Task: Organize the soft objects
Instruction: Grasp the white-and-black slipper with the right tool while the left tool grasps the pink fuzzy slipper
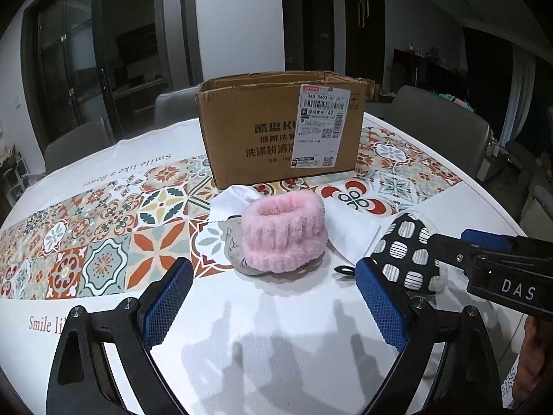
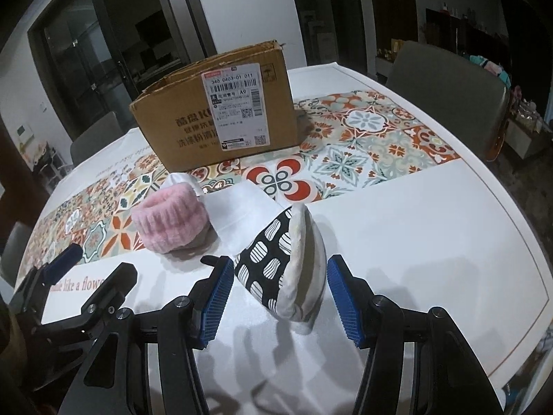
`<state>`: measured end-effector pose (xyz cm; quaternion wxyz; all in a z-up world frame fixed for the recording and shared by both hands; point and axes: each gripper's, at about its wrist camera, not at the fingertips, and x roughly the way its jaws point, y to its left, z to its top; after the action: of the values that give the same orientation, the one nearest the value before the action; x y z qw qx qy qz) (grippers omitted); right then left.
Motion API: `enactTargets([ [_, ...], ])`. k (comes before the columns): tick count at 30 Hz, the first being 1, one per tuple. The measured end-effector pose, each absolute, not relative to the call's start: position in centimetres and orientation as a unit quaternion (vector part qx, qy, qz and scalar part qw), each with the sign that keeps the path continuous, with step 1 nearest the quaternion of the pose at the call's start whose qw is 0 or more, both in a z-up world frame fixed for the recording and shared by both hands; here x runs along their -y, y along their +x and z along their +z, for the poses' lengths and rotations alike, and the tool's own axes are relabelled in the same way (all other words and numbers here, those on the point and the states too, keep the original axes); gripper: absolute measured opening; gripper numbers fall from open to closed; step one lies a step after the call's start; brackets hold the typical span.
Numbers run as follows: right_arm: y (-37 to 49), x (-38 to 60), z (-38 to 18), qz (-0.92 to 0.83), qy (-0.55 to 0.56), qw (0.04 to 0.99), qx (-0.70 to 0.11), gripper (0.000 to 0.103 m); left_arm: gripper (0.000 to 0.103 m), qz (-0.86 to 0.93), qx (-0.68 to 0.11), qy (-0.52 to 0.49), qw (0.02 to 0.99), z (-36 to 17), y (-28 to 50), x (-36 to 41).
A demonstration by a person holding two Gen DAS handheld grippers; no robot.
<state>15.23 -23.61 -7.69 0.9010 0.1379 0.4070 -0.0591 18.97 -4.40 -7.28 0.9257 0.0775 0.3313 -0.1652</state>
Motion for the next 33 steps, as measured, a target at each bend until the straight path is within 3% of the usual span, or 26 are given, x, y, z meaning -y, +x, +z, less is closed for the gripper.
enactTargets([
  [24, 19.5, 24.9, -10.9, -0.050, 0.177, 0.880, -0.438, 0.053, 0.095, -0.183, -0.353, 0.078, 0.914, -10.1, 24.6, 6.5],
  [28, 19.9, 24.8, -11.1, -0.045, 0.179, 0.880, -0.438, 0.051, 0.087, -0.187, -0.356, 0.075, 0.913, -10.3, 24.9, 6.5],
  [33, 20.3, 24.6, -11.4, -0.033, 0.176, 0.878, -0.444, 0.039, 0.066, -0.192, -0.365, 0.074, 0.908, -10.6, 25.2, 6.8],
])
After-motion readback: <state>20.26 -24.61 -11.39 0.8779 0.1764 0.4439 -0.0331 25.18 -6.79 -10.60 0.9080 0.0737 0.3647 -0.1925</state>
